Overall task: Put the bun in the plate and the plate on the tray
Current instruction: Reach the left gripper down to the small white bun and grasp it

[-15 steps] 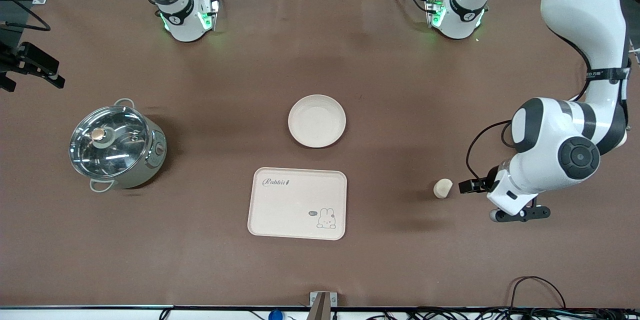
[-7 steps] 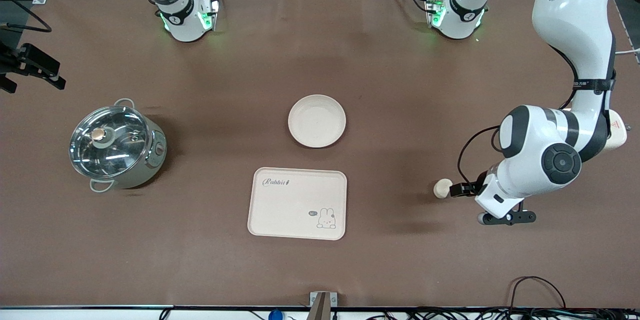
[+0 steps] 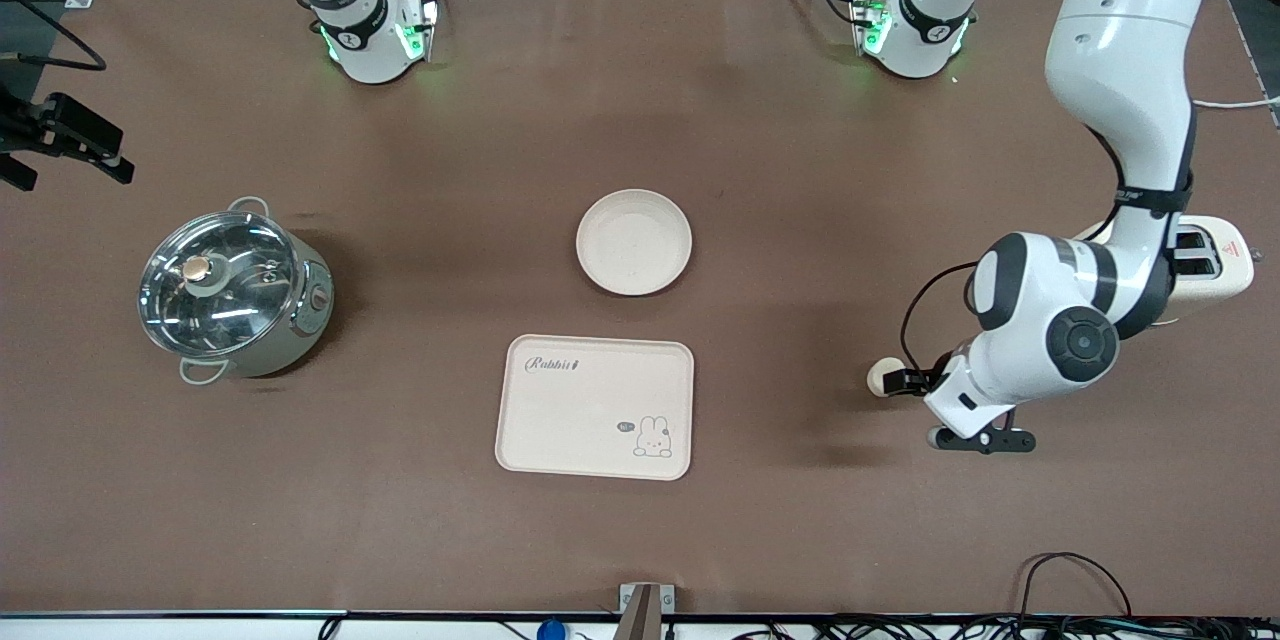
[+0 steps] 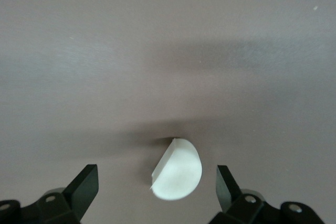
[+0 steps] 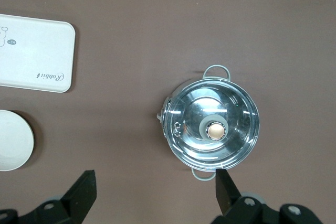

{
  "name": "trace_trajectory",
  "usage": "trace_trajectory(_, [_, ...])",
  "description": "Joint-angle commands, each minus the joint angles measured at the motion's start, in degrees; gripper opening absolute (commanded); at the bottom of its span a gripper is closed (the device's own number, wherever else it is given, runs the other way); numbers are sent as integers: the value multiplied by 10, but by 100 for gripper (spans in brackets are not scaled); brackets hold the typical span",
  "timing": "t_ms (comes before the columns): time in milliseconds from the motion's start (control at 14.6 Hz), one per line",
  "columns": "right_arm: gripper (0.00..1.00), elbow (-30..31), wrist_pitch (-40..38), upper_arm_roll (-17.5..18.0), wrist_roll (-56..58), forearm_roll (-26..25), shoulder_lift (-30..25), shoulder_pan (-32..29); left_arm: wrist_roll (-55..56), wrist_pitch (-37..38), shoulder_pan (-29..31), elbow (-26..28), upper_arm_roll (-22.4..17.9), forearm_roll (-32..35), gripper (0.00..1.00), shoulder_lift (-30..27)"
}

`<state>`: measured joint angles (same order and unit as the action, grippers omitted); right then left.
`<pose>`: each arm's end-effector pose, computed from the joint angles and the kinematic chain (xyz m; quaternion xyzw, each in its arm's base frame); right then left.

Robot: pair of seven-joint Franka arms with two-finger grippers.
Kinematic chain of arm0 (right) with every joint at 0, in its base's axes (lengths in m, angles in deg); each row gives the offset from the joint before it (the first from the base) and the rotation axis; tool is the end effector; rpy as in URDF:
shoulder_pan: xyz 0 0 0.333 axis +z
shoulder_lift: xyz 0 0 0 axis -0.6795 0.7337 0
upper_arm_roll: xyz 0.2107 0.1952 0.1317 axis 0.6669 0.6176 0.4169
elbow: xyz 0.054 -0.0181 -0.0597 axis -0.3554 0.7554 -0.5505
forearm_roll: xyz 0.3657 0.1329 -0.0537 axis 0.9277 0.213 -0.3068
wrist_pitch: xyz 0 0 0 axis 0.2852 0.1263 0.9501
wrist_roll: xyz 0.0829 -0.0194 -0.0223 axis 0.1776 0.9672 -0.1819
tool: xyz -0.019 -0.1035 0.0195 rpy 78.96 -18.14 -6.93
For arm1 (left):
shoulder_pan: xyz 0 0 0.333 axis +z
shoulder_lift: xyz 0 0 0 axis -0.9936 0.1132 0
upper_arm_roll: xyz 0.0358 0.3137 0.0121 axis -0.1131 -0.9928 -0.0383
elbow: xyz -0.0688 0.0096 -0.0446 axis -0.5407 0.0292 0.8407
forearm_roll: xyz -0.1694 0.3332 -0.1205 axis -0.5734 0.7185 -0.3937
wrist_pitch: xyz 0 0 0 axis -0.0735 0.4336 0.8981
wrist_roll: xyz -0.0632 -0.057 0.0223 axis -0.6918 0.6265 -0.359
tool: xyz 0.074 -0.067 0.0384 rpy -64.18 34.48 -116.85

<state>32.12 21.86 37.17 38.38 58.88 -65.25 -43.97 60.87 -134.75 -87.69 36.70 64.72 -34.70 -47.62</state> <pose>0.5491 -0.0106 0.6702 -0.9991 -0.0330 -0.0254 0.0057 0.6952 -0.1278 0.2461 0.9991 -0.0268 -0.0168 0.0294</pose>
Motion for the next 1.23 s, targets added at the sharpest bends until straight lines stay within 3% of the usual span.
trace_trajectory(0, [100, 6, 8, -2, -2, 5, -2, 1, -5, -40, 1, 28, 9, 5, 98, 6])
trace_trajectory(273, [100, 18, 22, -2, -2, 5, 0, 2, -5, -49, -2, 58, 12, 4, 85, 11])
trace_trajectory(683, [100, 18, 34, -2, -1, 18, 7, 2, 4, -49, -11, 65, 12, 4, 41, 16])
trace_trajectory(956, [100, 18, 33, -2, -2, 30, 8, 4, 32, -41, -41, 59, 13, 3, 39, -1])
trace_trajectory(1161, [100, 18, 36, -2, -3, 44, 8, 12, 122, -37, -74, 42, 28, 3, 36, -8])
